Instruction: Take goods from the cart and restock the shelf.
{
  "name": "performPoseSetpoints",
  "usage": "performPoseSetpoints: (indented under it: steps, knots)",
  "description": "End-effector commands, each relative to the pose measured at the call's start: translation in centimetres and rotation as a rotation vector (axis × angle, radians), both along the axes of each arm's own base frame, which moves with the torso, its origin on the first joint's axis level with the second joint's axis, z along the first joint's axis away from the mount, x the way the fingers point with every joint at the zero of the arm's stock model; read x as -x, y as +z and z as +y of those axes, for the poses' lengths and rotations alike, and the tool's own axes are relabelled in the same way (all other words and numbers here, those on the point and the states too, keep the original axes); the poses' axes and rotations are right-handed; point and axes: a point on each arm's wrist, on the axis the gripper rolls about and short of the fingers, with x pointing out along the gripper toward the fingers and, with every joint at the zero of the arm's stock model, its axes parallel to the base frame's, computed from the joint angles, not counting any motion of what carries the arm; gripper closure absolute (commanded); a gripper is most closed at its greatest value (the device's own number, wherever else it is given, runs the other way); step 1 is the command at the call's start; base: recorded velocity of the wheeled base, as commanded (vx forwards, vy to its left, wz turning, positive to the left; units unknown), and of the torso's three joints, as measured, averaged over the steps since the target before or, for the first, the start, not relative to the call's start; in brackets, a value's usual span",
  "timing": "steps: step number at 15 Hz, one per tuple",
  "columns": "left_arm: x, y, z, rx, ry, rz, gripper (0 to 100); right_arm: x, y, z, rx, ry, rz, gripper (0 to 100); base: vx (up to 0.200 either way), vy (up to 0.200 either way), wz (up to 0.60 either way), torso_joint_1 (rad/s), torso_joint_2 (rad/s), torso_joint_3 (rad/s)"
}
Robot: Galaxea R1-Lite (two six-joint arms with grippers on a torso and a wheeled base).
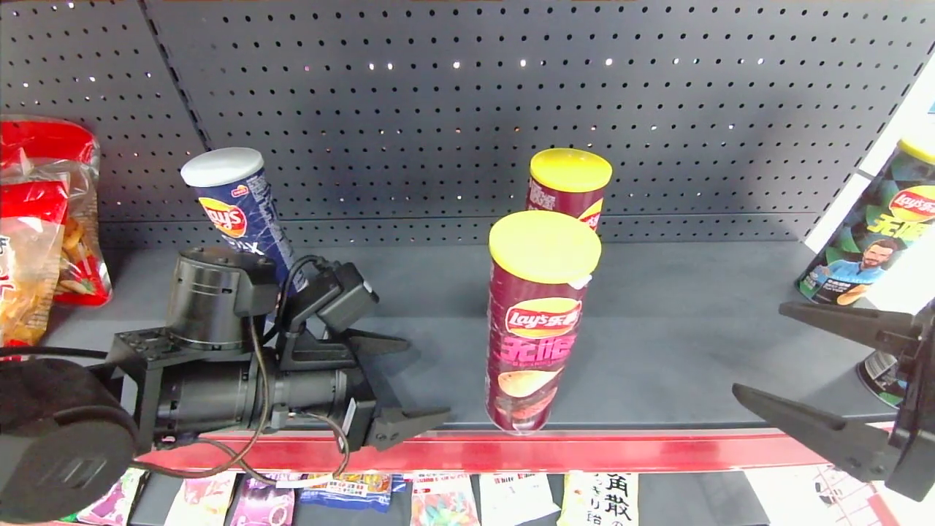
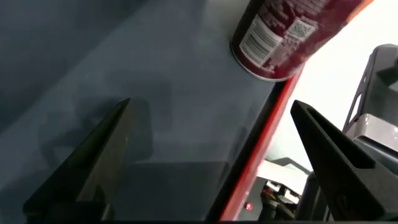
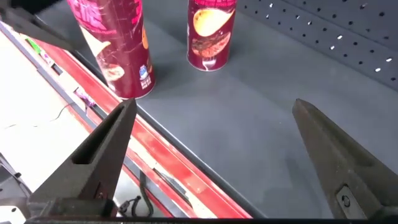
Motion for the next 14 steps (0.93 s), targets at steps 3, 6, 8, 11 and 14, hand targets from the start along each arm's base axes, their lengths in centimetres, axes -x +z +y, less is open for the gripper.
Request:
performPoseSetpoints:
  steps: [3,6,8,11,14]
  knots:
    - [-0.9,-0.7,-1.6,-0.012,-0.033,0.016,0,0.4,0.2,-0.2,-0.008,-0.002,-0.019,0,0.0,0.0,0.0,0.0,0.0,0.0]
    - [-1.4,-1.1,-2.1,-0.017,-0.039,0.024,0,0.4,0.3,-0.2,-0.009,-0.002,-0.02,0,0.0,0.0,0.0,0.0,0.0,0.0]
    - [-2.0,-1.1,-2.5,-0.014,-0.039,0.02,0,0.4,0.2,-0.2,-0.007,-0.001,-0.016,0,0.0,0.0,0.0,0.0,0.0,0.0]
    - [-2.2,-1.3,-3.0,-0.017,-0.05,0.024,0,0.3,0.1,-0.1,-0.005,-0.001,-0.012,0,0.0,0.0,0.0,0.0,0.0,0.0]
    - [-2.5,-1.4,-3.5,-0.018,-0.058,0.021,0,0.3,0.1,-0.1,-0.004,-0.001,-0.009,0,0.0,0.0,0.0,0.0,0.0,0.0]
